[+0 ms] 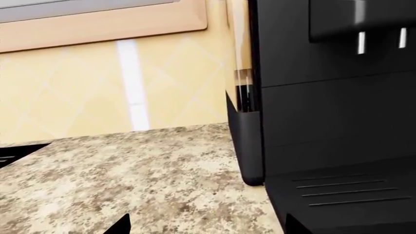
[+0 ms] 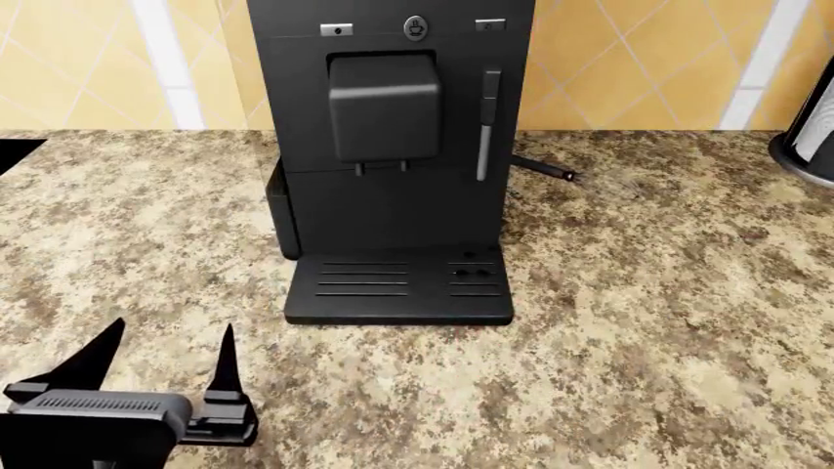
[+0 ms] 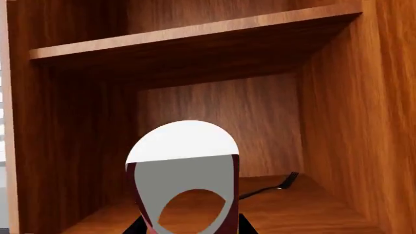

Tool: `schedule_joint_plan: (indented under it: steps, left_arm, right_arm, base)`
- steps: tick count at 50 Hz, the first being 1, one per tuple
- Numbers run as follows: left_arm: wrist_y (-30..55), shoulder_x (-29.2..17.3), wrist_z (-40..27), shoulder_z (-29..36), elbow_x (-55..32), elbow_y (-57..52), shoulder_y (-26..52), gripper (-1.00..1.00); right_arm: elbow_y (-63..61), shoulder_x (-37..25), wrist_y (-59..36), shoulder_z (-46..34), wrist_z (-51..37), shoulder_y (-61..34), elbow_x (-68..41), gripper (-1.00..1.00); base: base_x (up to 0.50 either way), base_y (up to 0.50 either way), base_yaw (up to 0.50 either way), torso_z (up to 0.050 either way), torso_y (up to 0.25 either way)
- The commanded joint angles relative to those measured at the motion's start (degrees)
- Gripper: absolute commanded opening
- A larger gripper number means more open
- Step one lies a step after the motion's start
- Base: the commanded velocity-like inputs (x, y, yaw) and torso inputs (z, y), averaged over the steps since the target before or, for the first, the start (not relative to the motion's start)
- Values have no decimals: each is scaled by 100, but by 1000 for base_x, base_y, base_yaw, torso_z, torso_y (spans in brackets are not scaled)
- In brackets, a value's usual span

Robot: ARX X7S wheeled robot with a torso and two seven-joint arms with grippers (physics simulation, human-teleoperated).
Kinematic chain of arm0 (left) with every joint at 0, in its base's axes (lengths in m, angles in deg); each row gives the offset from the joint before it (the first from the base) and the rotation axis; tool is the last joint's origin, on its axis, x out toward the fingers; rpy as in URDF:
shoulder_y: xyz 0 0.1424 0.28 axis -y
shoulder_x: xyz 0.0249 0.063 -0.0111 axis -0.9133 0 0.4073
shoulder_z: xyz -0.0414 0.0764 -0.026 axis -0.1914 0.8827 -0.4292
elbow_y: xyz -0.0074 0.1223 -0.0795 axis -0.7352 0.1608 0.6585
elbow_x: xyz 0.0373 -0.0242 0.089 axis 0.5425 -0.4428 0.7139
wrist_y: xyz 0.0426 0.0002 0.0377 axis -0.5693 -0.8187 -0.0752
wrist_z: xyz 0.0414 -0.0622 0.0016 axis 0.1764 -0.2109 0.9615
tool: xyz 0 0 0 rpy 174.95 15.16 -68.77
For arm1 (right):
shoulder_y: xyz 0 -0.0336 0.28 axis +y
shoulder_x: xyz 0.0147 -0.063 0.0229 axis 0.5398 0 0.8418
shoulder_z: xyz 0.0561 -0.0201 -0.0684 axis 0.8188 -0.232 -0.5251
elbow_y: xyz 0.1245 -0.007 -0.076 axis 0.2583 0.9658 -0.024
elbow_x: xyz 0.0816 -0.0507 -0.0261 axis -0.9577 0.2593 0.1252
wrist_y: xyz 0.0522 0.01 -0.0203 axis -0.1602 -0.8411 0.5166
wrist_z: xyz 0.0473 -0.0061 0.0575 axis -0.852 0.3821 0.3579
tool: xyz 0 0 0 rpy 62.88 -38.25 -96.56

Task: A wet mug is on the counter and needs to be dried. Pick it up and place it upside down in the open cabinet.

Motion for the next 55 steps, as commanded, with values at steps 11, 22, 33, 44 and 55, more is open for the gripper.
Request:
schedule_joint_plan:
  steps: [11,22,33,44,55]
  left_arm:
    - [-9,51,-38,-65,28,71,-114,100]
    - [33,62,-38,-98,1,86,-138,100]
    - [113,1,-568,-249,-205,72,-191,100]
    - [185,-125,-838,-325,-37,-56,-249,100]
    - [99,-221,-868,-393,25,-67,-311,100]
  right_arm:
    - [920,1135,-14,524,2737,-20,4802,-100]
    - [1287,1658,224,899,3784,-21,6612,-100]
    - [1863,1985,738,1074,4169,-22,7492,-100]
    - [1968,2145,859,1094,4092,-22,7617,-100]
    - [2130,2247,1010,789,3816,-22,7115,-100]
  base:
    - [0,0,0,0,0]
    - [0,0,0,0,0]
    - [0,0,0,0,0]
    - [0,0,0,0,0]
    - [0,0,0,0,0]
